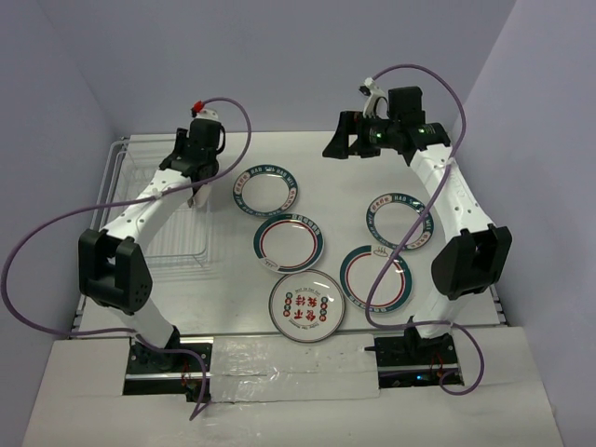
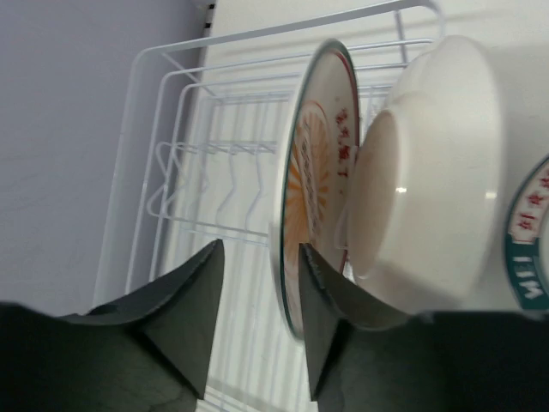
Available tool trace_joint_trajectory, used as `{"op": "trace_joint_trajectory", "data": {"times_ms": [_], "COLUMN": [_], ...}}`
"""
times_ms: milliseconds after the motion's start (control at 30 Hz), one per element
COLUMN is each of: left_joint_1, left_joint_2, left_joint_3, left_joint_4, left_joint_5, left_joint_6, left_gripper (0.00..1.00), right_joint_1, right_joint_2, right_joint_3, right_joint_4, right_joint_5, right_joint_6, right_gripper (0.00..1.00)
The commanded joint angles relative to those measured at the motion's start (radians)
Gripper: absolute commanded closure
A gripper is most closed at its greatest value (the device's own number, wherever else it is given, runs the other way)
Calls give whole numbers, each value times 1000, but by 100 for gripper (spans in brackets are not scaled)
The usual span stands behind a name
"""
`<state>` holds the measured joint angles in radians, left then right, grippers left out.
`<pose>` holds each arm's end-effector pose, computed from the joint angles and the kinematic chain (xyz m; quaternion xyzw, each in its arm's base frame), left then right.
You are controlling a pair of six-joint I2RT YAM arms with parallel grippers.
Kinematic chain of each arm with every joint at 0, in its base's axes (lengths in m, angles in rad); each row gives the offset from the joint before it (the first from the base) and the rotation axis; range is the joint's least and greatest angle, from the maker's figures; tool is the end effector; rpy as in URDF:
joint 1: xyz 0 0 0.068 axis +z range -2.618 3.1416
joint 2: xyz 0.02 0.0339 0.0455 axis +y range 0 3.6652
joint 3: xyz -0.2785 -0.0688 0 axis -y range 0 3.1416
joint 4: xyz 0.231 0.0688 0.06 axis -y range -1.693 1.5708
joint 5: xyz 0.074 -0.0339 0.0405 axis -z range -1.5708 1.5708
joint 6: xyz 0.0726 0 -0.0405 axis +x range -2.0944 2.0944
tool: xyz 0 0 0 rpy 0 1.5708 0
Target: Load the plates into the dish rack
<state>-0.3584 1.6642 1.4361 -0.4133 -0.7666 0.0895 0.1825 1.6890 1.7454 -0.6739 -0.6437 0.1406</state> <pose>0.3789 -0.0882 0.3214 0.0207 0.8456 0.2756 0.4567 0.3734 0.1132 0.3865 -0.1628 0.8397 0.3474 0.3844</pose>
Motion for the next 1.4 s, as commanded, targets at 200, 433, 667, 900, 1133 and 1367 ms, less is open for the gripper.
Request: {"op": "trace_joint_trajectory", "data": {"times_ms": [200, 433, 667, 900, 1133, 1367], "left_joint_1": [-4, 3, 217, 299, 300, 300], "left_joint_2": [-92, -191, -190, -218, -218, -208], "left_joint_3": [161, 239, 271, 201, 199, 195], "left_joint_4": [-130, -196, -223, -183, -185, -185], "left_joint_5": [306, 641, 783, 888, 868, 874], "left_joint_6": [-74, -132, -260, -283, -289, -293], "left_gripper": [22, 10, 10, 8, 9, 9], "right_joint_1": [-6, -5, 9, 67, 112, 132], "right_joint_2": [109, 285, 438, 629, 779, 834], "right_joint_3": [3, 32, 92, 209, 250, 246], "right_joint_4": [89, 200, 284, 321, 373, 408], "right_joint_5": [-19, -73, -77, -116, -131, -157], "right_joint_6": [63, 198, 298, 381, 473, 525], "right_gripper": [0, 0, 3, 14, 22, 38]}}
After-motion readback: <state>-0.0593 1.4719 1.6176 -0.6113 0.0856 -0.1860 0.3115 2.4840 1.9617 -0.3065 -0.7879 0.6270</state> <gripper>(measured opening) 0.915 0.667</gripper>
